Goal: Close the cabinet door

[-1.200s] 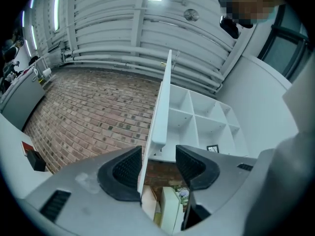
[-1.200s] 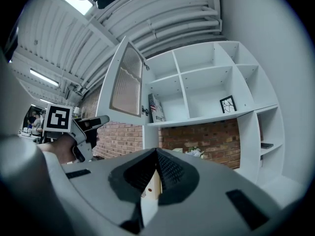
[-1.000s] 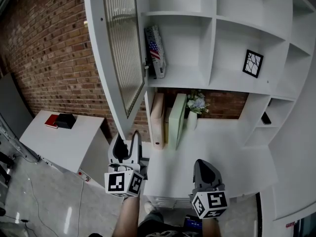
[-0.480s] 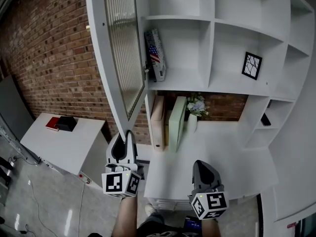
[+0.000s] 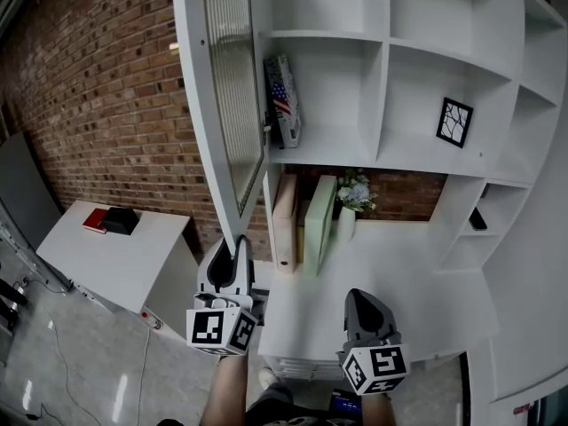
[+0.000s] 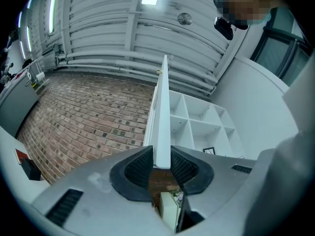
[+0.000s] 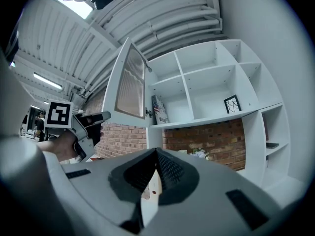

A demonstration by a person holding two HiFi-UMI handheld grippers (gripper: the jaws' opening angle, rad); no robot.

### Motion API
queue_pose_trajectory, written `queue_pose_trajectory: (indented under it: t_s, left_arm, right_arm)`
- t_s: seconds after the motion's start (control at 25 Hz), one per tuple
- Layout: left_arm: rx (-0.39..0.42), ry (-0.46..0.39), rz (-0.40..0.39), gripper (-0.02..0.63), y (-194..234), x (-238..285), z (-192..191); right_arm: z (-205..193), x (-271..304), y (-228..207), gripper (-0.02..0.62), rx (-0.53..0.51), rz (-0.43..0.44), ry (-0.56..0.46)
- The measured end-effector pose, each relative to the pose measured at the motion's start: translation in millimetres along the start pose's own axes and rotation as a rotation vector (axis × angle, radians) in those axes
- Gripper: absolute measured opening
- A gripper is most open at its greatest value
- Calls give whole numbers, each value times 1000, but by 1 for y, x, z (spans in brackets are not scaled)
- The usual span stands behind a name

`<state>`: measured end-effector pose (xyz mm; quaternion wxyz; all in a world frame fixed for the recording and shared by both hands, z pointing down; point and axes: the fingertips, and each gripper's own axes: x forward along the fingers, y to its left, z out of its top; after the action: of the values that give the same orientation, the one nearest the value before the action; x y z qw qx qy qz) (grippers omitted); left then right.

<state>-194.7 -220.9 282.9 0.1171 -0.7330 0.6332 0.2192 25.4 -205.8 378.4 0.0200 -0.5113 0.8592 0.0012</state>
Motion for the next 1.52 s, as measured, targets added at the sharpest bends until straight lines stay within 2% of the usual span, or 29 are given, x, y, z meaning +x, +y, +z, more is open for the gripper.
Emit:
queue_pose_trajectory:
  t_s: [0.88,1.28,1.52]
  left_arm:
    - [39,46,-134,130,-56,15,-11]
    - [70,68,-154,152,-77,26,-24]
    - [54,37,-164,158,-92,31,-21]
  right_arm:
    - [1,6,-6,2,-2,5,-2]
    - [0,11,-13,2,0,-15,-5]
    - [1,11,-18,2,0,-32,-2]
